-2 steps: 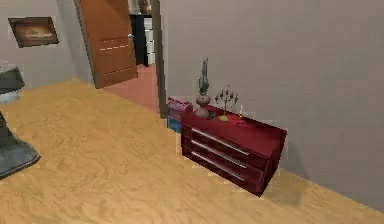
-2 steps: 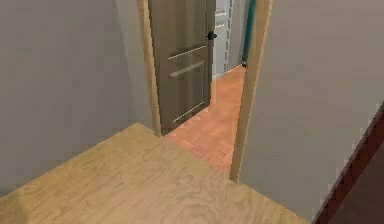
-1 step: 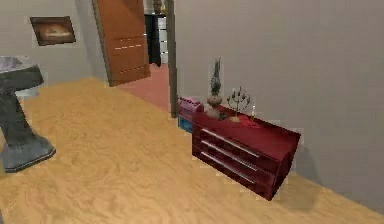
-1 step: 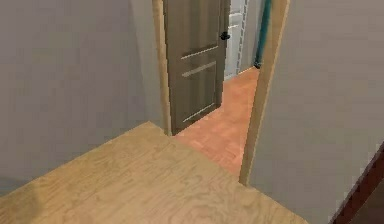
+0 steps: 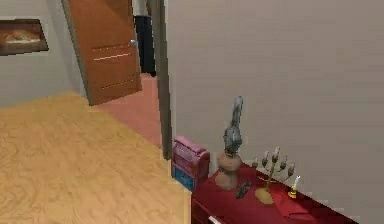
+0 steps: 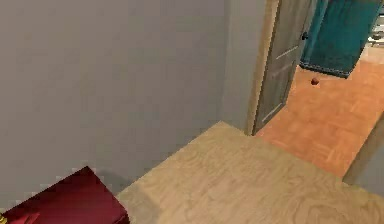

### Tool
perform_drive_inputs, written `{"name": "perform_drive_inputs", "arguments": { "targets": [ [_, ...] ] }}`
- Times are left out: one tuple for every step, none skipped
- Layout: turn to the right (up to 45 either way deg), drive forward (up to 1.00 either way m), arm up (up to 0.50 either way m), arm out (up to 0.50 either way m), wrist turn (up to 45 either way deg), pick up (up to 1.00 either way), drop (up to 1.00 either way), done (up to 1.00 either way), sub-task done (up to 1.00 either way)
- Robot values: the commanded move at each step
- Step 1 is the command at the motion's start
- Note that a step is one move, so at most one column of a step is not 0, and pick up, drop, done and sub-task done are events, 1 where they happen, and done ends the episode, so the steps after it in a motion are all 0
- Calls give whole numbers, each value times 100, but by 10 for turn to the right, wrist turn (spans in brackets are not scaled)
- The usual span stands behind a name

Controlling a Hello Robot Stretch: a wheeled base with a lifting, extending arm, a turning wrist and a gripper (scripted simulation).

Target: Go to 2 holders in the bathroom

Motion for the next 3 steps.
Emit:
{"name": "perform_drive_inputs", "arguments": {
  "targets": [
    [240,0,0,0,0,0,0,0,0],
    [0,0,0,0,0,0,0,0,100],
    [-450,0,0,0,0,0,0,0,0]
  ]
}}
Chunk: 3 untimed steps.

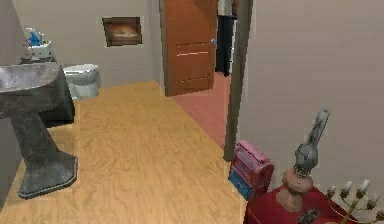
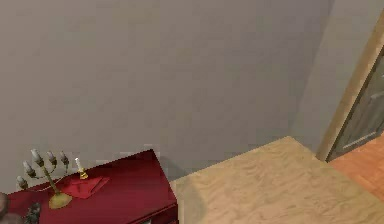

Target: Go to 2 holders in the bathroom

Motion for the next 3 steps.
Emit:
{"name": "perform_drive_inputs", "arguments": {
  "targets": [
    [-60,0,0,0,0,0,0,0,0],
    [0,90,0,0,0,0,0,0,0],
    [-330,0,0,0,0,0,0,0,0]
  ]
}}
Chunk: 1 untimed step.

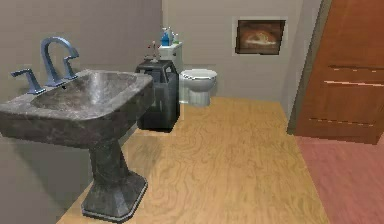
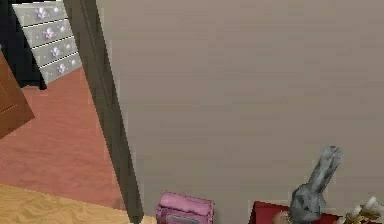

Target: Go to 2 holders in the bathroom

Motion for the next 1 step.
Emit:
{"name": "perform_drive_inputs", "arguments": {
  "targets": [
    [-30,0,0,0,0,0,0,0,0]
  ]
}}
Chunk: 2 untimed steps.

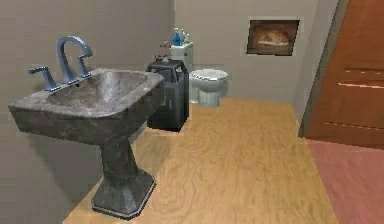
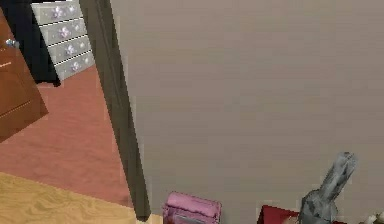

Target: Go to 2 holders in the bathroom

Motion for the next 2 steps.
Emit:
{"name": "perform_drive_inputs", "arguments": {
  "targets": [
    [0,5,0,0,0,0,0,0,0],
    [330,0,0,0,0,0,0,0,0]
  ]
}}
